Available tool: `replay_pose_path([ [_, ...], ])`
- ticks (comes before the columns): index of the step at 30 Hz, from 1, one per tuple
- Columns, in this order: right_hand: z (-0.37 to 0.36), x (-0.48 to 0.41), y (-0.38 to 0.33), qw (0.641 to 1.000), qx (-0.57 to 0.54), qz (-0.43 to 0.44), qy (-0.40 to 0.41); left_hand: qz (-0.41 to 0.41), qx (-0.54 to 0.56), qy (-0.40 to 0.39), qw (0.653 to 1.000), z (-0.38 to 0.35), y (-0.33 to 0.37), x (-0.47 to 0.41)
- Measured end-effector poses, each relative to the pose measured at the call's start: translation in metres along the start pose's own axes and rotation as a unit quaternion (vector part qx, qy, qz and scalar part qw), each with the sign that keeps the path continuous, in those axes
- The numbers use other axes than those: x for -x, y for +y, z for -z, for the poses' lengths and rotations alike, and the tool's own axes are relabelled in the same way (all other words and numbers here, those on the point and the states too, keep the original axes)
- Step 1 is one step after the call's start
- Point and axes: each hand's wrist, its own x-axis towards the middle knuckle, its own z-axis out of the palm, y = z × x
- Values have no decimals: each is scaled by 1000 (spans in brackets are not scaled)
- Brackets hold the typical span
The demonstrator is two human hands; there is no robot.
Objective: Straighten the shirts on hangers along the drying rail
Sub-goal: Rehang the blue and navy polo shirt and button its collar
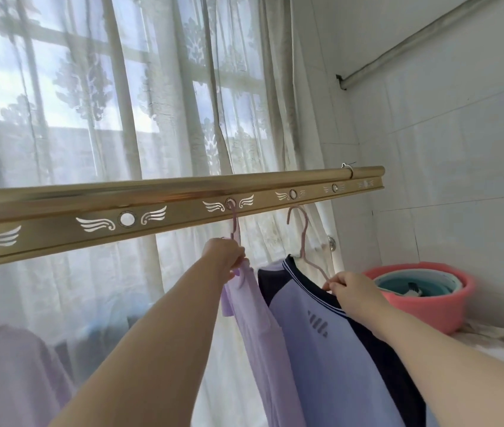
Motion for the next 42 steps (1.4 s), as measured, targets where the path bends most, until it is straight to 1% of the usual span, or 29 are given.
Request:
replay_pose_path([
  [1,-1,-2,1,1000,10,-4,-12,-2,-1,-5,1000,1,-1,-5],
  [4,-4,-7,4,998,35,-11,-41,17,2,35,999,9,-4,-20],
  [7,-11,-13,6,997,45,-31,-45,30,6,70,997,12,-9,-29],
  [9,-19,-16,9,997,29,-50,-45,-2,-54,107,993,7,-12,-33],
  [10,-22,-16,10,997,20,-60,-48,-41,-128,138,981,4,-14,-36],
  [11,-26,-15,10,996,11,-70,-49,-92,-232,177,952,1,-14,-35],
  [12,-29,-14,10,996,0,-80,-47,-144,-338,204,907,-2,-13,-31],
  [13,-32,-12,10,995,-16,-92,-42,-190,-417,206,865,-4,-12,-26],
  [15,-36,-8,8,991,-41,-120,-41,-241,-506,173,810,-4,-10,-17],
  [17,-43,-6,4,985,-60,-147,-61,-278,-574,192,746,5,-11,-12],
  [18,-47,-6,3,981,-86,-160,-70,-293,-585,210,726,9,-12,-10],
  [20,-54,-6,0,970,-140,-182,-80,-300,-558,239,736,13,-9,1],
  [21,-56,-7,-2,969,-144,-177,-95,-313,-546,251,736,11,-9,7],
  [22,-57,-8,-4,968,-148,-170,-113,-334,-544,254,727,7,-8,13],
  [23,-58,-8,-6,967,-151,-163,-123,-356,-545,236,721,1,-8,19],
  [24,-58,-7,-7,964,-166,-161,-130,-372,-543,201,726,-6,-9,22],
  [25,-58,-4,-8,960,-189,-158,-134,-365,-540,147,744,-14,-10,26],
  [27,-56,3,-8,949,-229,-156,-148,-289,-537,19,792,-33,-18,33],
  [29,-57,8,-8,947,-229,-124,-186,-188,-501,-59,843,-48,-32,31],
  [31,-50,14,-11,949,-205,-85,-225,-113,-412,-86,900,-58,-45,26],
  [33,-45,15,-11,950,-177,-68,-248,-69,-317,-103,940,-65,-52,23],
  [34,-42,16,-11,951,-154,-63,-261,-65,-294,-103,948,-68,-53,23],
  [36,-31,15,-6,947,-115,-61,-292,-87,-298,-99,945,-75,-53,21],
  [37,-25,10,-3,951,-93,-61,-290,-103,-305,-95,942,-77,-53,20],
  [38,-17,6,1,963,-50,-55,-260,-115,-308,-91,940,-80,-55,19],
  [39,-6,2,3,978,16,-40,-203,-124,-301,-85,942,-82,-57,17],
  [40,6,-3,6,987,98,-21,-123,-128,-280,-81,948,-83,-60,14],
  [41,18,-5,8,983,180,-3,-41,-128,-245,-82,957,-83,-63,13],
  [42,30,-7,12,968,251,15,13,-131,-205,-86,966,-83,-65,12],
])
